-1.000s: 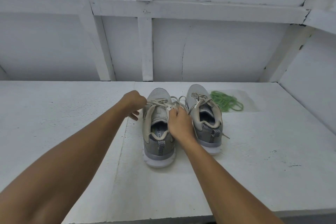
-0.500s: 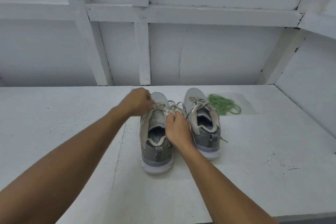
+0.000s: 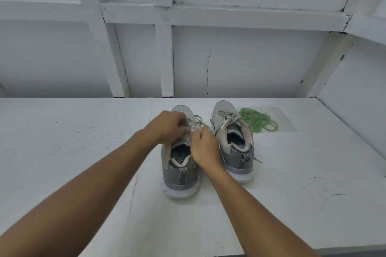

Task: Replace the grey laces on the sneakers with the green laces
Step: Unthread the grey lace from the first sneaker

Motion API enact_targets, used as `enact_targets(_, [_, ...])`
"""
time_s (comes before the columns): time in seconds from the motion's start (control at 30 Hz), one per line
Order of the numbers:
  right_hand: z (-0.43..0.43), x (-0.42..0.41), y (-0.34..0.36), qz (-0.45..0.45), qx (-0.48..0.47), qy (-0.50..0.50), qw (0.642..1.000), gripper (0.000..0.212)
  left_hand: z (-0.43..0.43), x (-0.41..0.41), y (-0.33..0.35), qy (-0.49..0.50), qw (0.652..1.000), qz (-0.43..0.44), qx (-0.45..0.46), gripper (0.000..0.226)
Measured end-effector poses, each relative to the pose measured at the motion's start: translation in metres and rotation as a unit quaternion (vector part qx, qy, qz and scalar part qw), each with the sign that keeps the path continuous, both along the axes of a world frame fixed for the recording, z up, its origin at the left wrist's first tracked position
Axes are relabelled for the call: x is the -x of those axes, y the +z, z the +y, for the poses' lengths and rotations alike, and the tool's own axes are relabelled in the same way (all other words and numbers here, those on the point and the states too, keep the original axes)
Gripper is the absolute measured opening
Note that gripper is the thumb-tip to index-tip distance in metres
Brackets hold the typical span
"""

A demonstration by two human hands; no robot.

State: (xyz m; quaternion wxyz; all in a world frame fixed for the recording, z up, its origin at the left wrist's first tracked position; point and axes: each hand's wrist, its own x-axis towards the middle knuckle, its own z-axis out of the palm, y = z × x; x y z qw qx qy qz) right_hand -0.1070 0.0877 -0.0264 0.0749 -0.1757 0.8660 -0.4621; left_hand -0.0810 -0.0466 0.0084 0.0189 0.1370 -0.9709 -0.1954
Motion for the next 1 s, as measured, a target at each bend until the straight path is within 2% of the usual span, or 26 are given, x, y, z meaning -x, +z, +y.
enact_targets(0.17, [0.0, 0.0, 0.001, -0.003, -0.004, -0.002, 1.0, 0.025, -0.007, 0.002, 0.002, 0.054, 0.995, 0.088, 0.004, 0.014])
enact_targets(0.33, [0.001, -0.001, 0.002, -0.007, -0.006, -0.004, 1.0, 0.022, -0.054, -0.011, 0.025, 0.216, 0.963, 0.159, 0.024, 0.015])
enact_targets(0.4, [0.001, -0.001, 0.001, -0.008, -0.005, -0.007, 1.0, 0.023, -0.071, -0.015, 0.028, 0.284, 0.946, 0.144, 0.064, 0.02])
enact_targets(0.47, [0.0, -0.001, 0.002, -0.007, -0.006, -0.012, 1.0, 0.027, -0.075, -0.014, 0.028, 0.308, 0.941, 0.081, 0.113, 0.026])
enact_targets(0.53, [-0.001, -0.002, 0.002, -0.009, -0.004, -0.013, 1.0, 0.03, -0.063, -0.009, 0.026, 0.264, 0.956, 0.057, 0.114, 0.038])
enact_targets(0.6, [0.0, -0.002, 0.003, -0.009, -0.005, -0.014, 1.0, 0.03, -0.041, -0.001, 0.02, 0.147, 0.986, 0.071, 0.047, 0.045])
enact_targets(0.63, [0.0, -0.002, 0.003, -0.008, -0.006, -0.014, 1.0, 0.03, -0.027, 0.003, 0.015, 0.088, 0.994, 0.058, 0.02, 0.042])
enact_targets(0.7, [0.001, -0.003, 0.003, -0.008, -0.004, -0.01, 1.0, 0.03, -0.004, 0.009, 0.001, 0.023, 0.999, 0.007, 0.022, 0.032])
enact_targets(0.77, [0.002, -0.003, 0.004, -0.007, -0.001, -0.006, 1.0, 0.027, 0.008, 0.013, -0.007, 0.031, 0.998, 0.008, 0.055, 0.021])
enact_targets(0.87, [0.002, -0.003, 0.003, -0.005, -0.007, -0.006, 1.0, 0.027, 0.003, 0.013, 0.001, 0.063, 0.992, 0.063, 0.09, 0.007])
enact_targets(1.0, [0.001, -0.002, 0.003, -0.011, -0.009, -0.004, 1.0, 0.028, -0.03, 0.004, 0.033, 0.139, 0.974, 0.143, 0.106, 0.008])
